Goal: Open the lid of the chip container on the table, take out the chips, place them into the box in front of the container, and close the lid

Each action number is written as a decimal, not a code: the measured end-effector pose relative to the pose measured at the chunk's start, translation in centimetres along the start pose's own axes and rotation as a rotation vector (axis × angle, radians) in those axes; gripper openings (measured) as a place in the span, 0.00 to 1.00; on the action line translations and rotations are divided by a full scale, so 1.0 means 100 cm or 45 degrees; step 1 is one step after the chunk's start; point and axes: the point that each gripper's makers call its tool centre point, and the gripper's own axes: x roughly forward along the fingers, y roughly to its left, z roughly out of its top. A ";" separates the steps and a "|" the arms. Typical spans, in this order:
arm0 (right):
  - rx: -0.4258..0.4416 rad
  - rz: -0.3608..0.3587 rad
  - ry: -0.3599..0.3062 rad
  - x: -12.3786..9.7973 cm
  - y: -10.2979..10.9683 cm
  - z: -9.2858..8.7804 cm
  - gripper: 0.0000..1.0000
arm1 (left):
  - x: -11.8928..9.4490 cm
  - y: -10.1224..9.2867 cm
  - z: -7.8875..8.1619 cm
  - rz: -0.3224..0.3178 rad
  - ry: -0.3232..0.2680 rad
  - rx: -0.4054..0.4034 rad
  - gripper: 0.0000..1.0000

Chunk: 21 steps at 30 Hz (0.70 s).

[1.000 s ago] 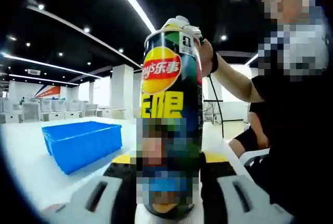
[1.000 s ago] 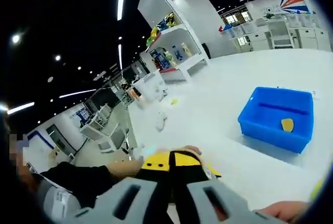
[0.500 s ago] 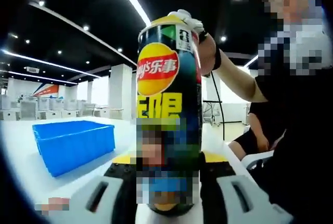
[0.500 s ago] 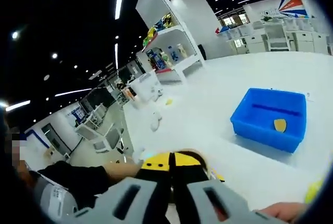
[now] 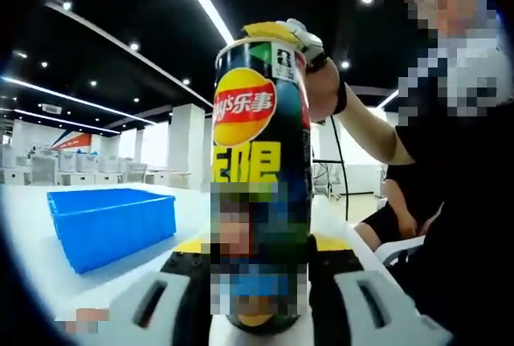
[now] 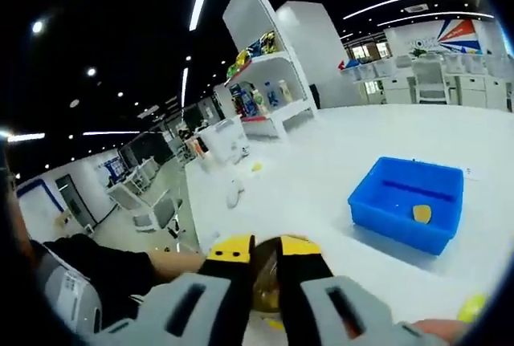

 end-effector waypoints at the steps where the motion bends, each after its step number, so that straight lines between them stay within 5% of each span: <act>1: 0.004 -0.002 -0.014 -0.003 0.000 0.002 0.12 | 0.000 0.000 0.000 0.000 -0.001 0.000 0.45; 6: 0.009 -0.054 -0.102 -0.028 -0.012 0.016 0.12 | 0.000 0.000 0.000 -0.001 -0.003 -0.002 0.45; 12: -0.036 -0.242 -0.164 -0.079 -0.059 0.031 0.19 | 0.000 -0.001 0.000 -0.005 -0.004 -0.006 0.45; 18: -0.105 -0.545 -0.096 -0.124 -0.135 0.001 0.26 | -0.001 0.000 0.000 -0.005 -0.005 -0.008 0.45; 21: -0.166 -0.707 0.063 -0.146 -0.182 -0.034 0.33 | -0.001 0.000 0.000 -0.006 -0.006 -0.009 0.45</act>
